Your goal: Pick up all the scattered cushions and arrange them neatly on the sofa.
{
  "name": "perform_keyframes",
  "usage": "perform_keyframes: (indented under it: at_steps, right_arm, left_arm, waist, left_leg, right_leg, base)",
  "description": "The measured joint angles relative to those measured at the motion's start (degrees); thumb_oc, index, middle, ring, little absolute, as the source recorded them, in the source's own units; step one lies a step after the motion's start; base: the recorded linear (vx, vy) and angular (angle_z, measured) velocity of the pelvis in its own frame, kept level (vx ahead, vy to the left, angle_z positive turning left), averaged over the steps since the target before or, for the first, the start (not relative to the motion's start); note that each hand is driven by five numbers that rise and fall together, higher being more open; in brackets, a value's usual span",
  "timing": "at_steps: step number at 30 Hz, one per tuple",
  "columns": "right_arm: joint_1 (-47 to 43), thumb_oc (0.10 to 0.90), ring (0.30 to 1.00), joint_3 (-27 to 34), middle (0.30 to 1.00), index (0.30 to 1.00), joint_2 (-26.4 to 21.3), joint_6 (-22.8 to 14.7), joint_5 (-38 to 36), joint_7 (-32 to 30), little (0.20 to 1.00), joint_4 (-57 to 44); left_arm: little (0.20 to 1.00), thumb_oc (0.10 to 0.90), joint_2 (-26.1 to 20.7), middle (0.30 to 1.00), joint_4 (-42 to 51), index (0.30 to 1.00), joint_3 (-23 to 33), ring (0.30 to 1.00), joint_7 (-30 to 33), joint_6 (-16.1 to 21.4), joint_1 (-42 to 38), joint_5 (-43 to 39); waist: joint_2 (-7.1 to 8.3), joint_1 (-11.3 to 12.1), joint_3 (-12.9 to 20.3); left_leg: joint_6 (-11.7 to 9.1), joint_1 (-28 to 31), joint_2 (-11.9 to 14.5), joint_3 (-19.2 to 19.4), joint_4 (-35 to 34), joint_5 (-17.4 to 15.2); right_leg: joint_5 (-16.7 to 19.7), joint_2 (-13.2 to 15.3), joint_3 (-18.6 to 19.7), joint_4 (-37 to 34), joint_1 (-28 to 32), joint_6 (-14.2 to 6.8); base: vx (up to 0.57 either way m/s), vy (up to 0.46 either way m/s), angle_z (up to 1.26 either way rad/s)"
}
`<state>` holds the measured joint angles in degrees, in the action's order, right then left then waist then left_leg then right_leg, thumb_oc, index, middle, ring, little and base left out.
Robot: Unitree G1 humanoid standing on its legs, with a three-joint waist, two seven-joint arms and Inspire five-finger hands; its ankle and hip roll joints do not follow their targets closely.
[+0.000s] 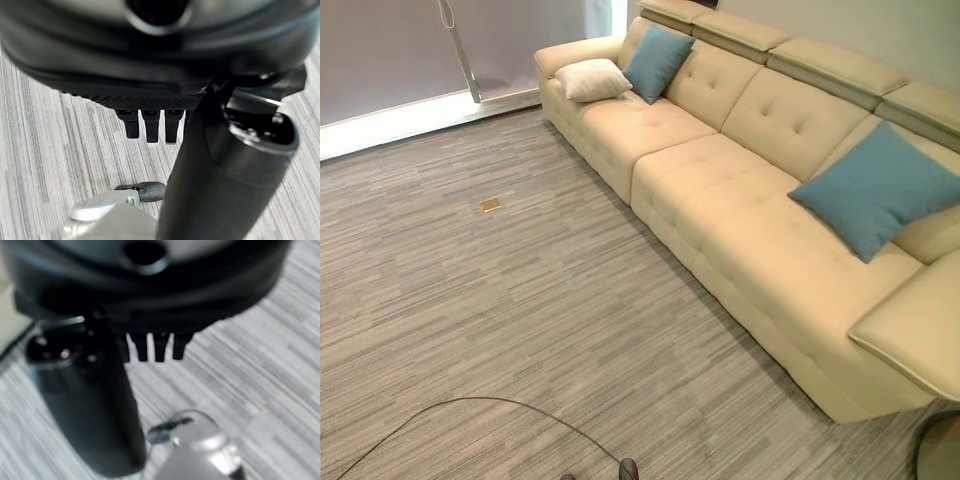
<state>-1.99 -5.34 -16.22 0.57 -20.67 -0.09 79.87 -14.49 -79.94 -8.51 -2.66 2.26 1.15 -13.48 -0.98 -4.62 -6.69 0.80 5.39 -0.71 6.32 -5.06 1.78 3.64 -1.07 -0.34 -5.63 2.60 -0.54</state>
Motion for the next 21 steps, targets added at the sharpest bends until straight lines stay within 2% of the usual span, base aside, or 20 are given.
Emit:
perform_keyframes:
  at_steps: [5, 21]
  right_arm:
    - [-0.5, 0.8, 0.9, -1.0, 0.9, 0.9, -0.1, 0.0, 3.1, -0.1, 0.9, -2.0]
    - [-1.9, 0.8, 0.9, -10.0, 0.9, 0.9, 0.9, -0.2, 13.9, -0.1, 0.9, -4.4]
  left_arm:
    - [0.9, 0.8, 0.0, 0.9, 1.4, 0.9, -0.3, 0.9, 0.9, 0.0, -0.4, 3.5]
    - [0.9, 0.8, -0.7, 0.9, 1.4, 0.9, 0.1, 0.9, 1.1, -0.1, -1.5, 2.8]
  waist:
    - [0.0, 0.3, 0.1]
    - [1.2, 1.1, -1.4]
  left_leg:
    - [0.0, 0.0, 0.0, -0.1, 0.0, 0.0]
    - [-0.3, -0.6, 0.0, -2.1, 0.0, 0.2]
  right_leg:
    - [0.0, 0.0, -0.1, 0.0, 0.1, 0.0]
    - [-0.3, 0.1, -1.9, 0.0, 0.1, 0.0]
  base:
    - [0.0, 0.0, 0.0]
    - [0.01, -0.039, 0.06]
